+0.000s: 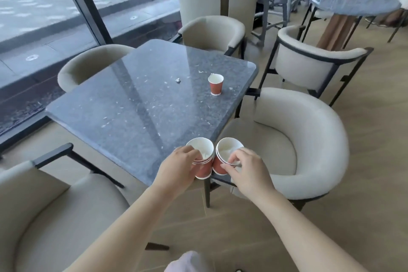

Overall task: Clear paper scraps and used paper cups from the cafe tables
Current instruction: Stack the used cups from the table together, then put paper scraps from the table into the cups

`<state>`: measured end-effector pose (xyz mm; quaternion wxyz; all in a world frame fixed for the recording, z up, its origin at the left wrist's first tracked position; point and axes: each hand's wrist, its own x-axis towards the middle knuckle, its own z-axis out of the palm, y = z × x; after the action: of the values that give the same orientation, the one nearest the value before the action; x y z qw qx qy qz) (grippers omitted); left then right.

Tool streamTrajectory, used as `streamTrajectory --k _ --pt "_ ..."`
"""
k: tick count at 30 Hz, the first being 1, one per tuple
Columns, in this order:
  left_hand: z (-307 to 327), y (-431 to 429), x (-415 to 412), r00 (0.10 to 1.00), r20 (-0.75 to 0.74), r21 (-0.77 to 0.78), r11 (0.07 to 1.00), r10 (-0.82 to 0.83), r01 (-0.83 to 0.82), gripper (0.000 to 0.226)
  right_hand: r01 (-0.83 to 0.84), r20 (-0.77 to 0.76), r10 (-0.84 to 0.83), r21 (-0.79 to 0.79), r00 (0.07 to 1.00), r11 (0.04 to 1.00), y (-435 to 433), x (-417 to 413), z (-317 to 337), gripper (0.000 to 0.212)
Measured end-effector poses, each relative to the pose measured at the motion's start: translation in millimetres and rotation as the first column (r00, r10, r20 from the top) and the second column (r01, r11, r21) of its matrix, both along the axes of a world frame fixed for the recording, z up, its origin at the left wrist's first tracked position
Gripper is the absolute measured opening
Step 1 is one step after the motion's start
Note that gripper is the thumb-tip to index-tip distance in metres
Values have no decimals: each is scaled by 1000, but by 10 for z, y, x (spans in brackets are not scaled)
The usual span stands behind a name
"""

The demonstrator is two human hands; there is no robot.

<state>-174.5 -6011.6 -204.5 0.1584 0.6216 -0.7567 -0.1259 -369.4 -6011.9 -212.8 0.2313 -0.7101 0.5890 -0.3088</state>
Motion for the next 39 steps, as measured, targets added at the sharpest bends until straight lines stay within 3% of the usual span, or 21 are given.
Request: streamTrajectory --k 9,17,23,39 --pt "-140 -973 537 993 25 29 993 116 -117 13 -138 -33 140 50 990 989 -1162 553 -189 26" --pt "-244 -2194 984 995 69 69 995 72 -76 15 -159 -141 168 68 976 985 -2344 1019 -276 14" --pt "-451 -2955 1161 995 103 112 993 17 -28 15 -149 -135 170 153 976 977 -3058 1303 -425 13" --pt "-965 -3941 1072 989 121 150 983 88 -106 18 -193 -183 229 196 956 962 -4058 1253 -907 12"
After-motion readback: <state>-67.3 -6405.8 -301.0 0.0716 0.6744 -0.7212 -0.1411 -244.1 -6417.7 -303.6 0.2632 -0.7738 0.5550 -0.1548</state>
